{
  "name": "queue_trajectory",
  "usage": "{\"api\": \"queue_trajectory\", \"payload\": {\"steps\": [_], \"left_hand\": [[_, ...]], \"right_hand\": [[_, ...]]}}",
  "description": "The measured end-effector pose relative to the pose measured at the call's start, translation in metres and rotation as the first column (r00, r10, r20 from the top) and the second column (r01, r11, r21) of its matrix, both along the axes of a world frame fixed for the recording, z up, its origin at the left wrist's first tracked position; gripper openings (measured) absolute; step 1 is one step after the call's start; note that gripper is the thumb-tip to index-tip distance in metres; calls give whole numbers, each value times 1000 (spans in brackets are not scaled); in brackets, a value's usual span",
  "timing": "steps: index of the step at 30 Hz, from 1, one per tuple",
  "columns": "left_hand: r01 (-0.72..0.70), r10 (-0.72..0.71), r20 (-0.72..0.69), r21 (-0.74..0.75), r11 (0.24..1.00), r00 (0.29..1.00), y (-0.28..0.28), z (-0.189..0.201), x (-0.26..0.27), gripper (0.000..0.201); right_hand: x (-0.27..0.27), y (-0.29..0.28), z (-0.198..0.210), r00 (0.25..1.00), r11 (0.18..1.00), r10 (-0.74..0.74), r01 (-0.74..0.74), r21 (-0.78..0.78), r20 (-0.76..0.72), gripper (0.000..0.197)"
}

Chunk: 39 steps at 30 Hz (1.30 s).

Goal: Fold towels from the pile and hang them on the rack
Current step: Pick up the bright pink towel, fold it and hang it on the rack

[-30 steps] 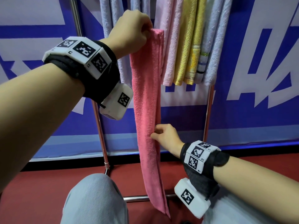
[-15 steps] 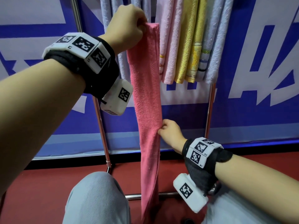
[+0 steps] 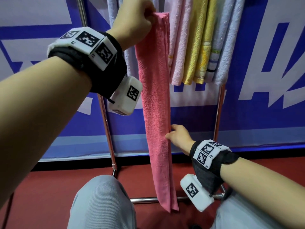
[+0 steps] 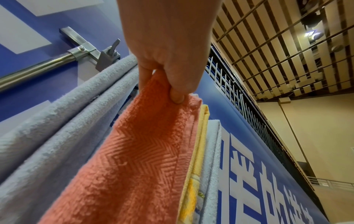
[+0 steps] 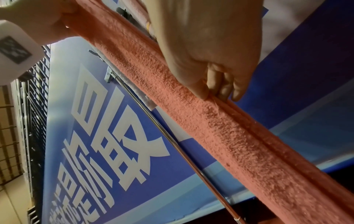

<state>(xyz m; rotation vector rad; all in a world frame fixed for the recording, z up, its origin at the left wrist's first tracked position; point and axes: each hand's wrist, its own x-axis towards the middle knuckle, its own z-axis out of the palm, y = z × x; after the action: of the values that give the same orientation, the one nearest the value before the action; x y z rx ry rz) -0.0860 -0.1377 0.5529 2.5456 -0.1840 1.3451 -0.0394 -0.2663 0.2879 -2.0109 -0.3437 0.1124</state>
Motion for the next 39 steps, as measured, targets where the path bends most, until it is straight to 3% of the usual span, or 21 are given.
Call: {"api": "queue_trajectory", "payload": {"steps": [8,17,24,27,32,36,39], "left_hand": [[21,-21,-10,-21,1000,1000,-3,-1,1,39],[-2,1,-22,-65,998,1000,-4,-1,9,35],[-66,63,-29,-89,994,998,17,-3,4,35],[-181,178,-35,-97,979,983,37,-6,0,31],[-353,340,-99,-214,911,935,80,-17,-16,30],[-532,510,-154,-293,794,846,123,-27,-36,32],[-617,595,-181,-339,710,783,157,-32,-53,41]], "right_hand": [[2,-2,-3,999,999,32,-33,-21,-18,22],[5,-11,-1,998,990,-44,50,-134,49,13],[7,-23,5,999,986,-22,28,-163,42,14],[10,-25,8,1000,973,-30,31,-227,7,10],[11,-29,27,1000,980,-10,11,-197,4,24],[9,-31,61,993,988,121,-122,-91,-17,27],[4,-29,90,974,974,223,-224,20,49,35]]}}
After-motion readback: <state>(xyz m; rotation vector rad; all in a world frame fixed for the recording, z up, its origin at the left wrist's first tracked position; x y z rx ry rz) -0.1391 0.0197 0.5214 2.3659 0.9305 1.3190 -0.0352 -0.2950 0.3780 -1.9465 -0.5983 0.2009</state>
